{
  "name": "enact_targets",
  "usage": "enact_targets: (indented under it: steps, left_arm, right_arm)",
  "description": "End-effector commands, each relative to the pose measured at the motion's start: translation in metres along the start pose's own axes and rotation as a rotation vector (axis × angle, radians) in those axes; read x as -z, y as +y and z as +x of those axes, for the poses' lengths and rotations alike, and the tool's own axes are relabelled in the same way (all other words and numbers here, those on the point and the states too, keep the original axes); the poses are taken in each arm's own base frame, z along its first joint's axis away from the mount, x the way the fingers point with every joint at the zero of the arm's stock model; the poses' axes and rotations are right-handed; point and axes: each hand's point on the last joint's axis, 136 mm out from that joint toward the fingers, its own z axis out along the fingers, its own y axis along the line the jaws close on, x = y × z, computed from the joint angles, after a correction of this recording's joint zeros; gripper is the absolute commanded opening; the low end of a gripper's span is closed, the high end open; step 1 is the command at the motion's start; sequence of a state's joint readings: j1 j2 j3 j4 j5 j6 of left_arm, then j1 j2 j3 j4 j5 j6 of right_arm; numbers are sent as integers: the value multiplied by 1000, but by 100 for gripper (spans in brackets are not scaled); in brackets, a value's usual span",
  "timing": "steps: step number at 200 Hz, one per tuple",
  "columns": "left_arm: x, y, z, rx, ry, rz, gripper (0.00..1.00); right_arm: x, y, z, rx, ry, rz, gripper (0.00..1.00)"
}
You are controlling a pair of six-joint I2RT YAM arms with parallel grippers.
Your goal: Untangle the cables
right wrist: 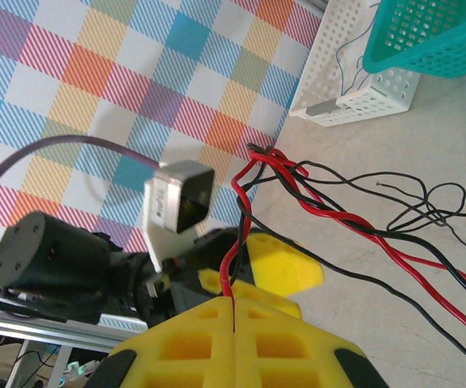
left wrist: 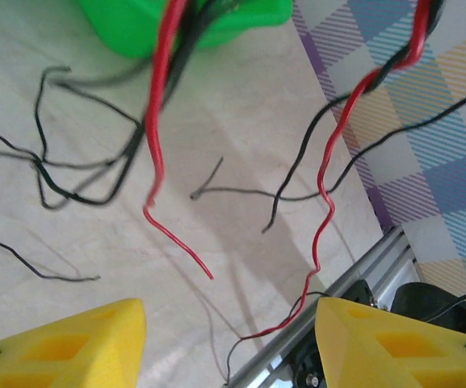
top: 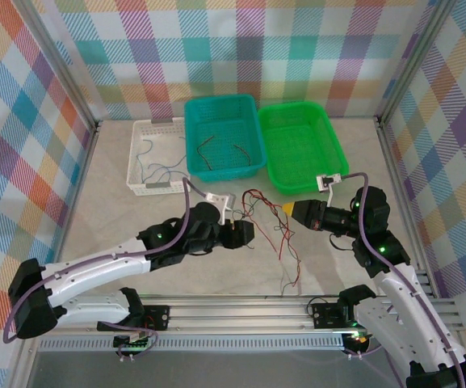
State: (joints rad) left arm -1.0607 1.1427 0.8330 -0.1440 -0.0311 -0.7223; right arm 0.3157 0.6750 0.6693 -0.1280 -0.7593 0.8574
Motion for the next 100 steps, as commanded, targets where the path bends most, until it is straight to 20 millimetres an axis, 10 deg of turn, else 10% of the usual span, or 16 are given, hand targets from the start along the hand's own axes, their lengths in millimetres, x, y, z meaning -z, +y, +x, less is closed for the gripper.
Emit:
enact_targets:
  steps: [1, 100]
  left_arm:
    - [-14, 3, 9, 107, -28, -14, 58]
    - [-77, 7, 18, 162, -63, -103, 60]
  right_arm:
    - [1, 14, -7, 35, -22, -32, 0]
    - [6, 25, -6, 48, -23, -52, 0]
